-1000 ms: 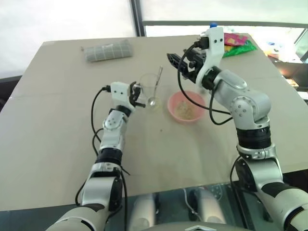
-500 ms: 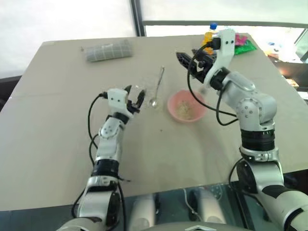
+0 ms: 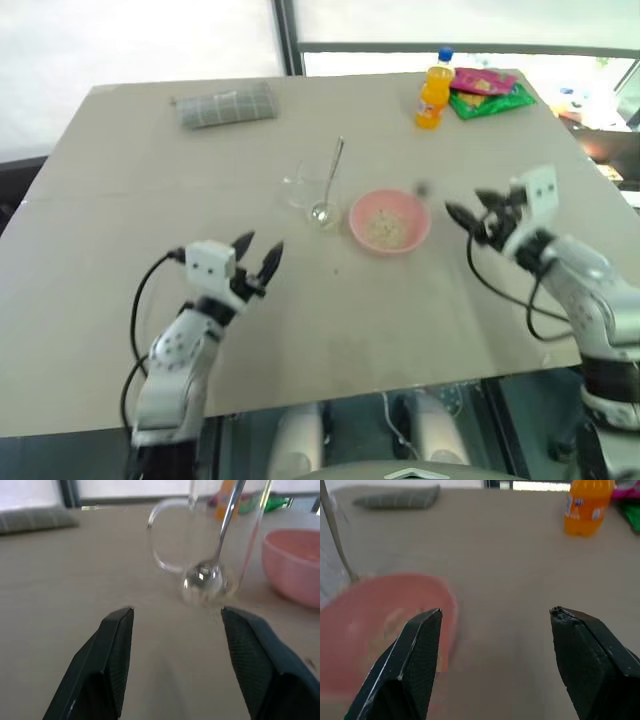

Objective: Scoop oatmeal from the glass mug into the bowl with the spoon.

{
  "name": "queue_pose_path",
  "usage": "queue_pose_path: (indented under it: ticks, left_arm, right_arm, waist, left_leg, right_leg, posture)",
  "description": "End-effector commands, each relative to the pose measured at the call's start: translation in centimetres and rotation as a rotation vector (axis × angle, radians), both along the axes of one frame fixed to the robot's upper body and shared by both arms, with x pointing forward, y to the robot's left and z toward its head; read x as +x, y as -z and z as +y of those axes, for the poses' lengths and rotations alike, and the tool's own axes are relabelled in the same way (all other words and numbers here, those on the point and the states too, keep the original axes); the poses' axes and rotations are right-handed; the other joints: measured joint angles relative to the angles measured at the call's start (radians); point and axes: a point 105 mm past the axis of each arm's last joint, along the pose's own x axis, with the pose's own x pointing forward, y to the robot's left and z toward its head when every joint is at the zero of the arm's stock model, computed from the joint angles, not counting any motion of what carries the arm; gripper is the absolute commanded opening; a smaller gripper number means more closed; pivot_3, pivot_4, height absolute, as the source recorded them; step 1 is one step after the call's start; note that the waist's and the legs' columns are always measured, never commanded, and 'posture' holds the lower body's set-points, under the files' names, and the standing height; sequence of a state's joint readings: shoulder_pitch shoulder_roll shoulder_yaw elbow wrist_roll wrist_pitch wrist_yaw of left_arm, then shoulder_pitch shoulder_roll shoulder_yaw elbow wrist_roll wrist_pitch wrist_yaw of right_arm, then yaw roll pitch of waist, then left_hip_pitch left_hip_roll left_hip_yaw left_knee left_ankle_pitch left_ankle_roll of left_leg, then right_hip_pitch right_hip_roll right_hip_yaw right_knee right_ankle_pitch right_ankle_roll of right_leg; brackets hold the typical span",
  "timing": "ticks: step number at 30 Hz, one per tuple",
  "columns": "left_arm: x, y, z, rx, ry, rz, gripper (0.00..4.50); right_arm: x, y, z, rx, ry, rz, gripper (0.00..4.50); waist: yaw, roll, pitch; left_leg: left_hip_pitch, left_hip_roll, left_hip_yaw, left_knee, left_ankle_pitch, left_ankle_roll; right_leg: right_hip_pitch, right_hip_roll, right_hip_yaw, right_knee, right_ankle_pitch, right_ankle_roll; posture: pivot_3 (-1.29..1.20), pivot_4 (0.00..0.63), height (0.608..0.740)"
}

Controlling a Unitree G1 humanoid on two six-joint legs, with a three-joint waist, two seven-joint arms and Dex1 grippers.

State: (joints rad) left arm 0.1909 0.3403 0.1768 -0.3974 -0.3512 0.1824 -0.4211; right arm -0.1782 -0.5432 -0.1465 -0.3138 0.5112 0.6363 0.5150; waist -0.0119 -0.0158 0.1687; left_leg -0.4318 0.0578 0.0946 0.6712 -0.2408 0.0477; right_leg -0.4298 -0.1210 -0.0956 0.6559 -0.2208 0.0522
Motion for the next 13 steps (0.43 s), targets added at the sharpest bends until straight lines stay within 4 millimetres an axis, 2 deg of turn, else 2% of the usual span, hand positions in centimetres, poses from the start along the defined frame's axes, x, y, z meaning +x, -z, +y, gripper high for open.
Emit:
queue_pose_path:
  ticks: [1, 2, 3, 4, 7, 13]
  left_arm:
    - [-2.0, -0.9, -0.1, 0.01, 0.006, -0.016, 3.39]
    - [-2.8, -0.4, -0.1, 0.013, 0.007, 0.007, 3.62]
    - [-3.4, 0.1, 0.1, 0.018, 0.002, 0.029, 4.19]
    - [-4.1, 0.7, 0.1, -0.003, -0.001, 0.065, 4.5]
    - [-5.0, 1.9, 0.3, 0.013, -0.019, 0.136, 4.5]
    - [-5.1, 2.1, 0.2, 0.063, -0.015, 0.144, 4.5]
  right_arm:
    - [-2.5, 0.0, 0.1, -0.023, -0.092, -0.028, 3.47]
    - [-3.4, 0.4, 0.2, -0.023, -0.139, -0.022, 3.71]
    - [-4.2, 0.4, 0.5, -0.008, -0.189, -0.041, 4.08]
    - [-5.1, 1.4, 0.3, -0.069, -0.233, -0.05, 4.39]
    - [-6.8, 3.6, -0.1, -0.119, -0.276, -0.024, 4.45]
    - [-6.8, 4.7, -1.4, -0.048, -0.214, 0.013, 4.45]
  waist:
    - [0.001, 0.0, 0.0]
    - [0.001, 0.0, 0.0]
    - [-0.001, 0.001, 0.0]
    - [-0.001, 0.001, 0.0]
    - [0.002, 0.001, 0.0]
    - [0.005, 0.001, 0.0]
  left_leg:
    - [0.0, 0.0, -0.002, 0.0, 0.0, 0.0]
    - [0.0, 0.0, -0.003, 0.001, 0.0, 0.0]
    - [0.001, 0.0, -0.004, 0.002, 0.0, 0.0]
    - [0.003, 0.0, -0.004, 0.002, 0.0, 0.0]
    - [0.002, 0.0, -0.005, 0.003, 0.0, 0.0]
    - [0.001, 0.0, -0.007, 0.006, 0.0, 0.0]
  right_leg:
    - [0.0, 0.0, 0.0, 0.0, 0.0, 0.0]
    - [0.0, 0.0, 0.0, 0.001, -0.002, 0.003]
    - [0.001, 0.001, 0.0, 0.0, -0.004, 0.001]
    - [0.003, 0.0, 0.0, 0.0, -0.005, 0.0]
    - [0.002, 0.0, 0.0, -0.001, -0.005, 0.0]
    - [0.002, 0.0, -0.001, 0.0, -0.005, 0.0]
  posture:
    - [0.0, 0.15, 0.718]
    - [0.0, 0.15, 0.718]
    - [0.0, 0.15, 0.718]
    - [0.0, 0.15, 0.718]
    - [0.0, 0.15, 0.718]
    - [0.0, 0.15, 0.718]
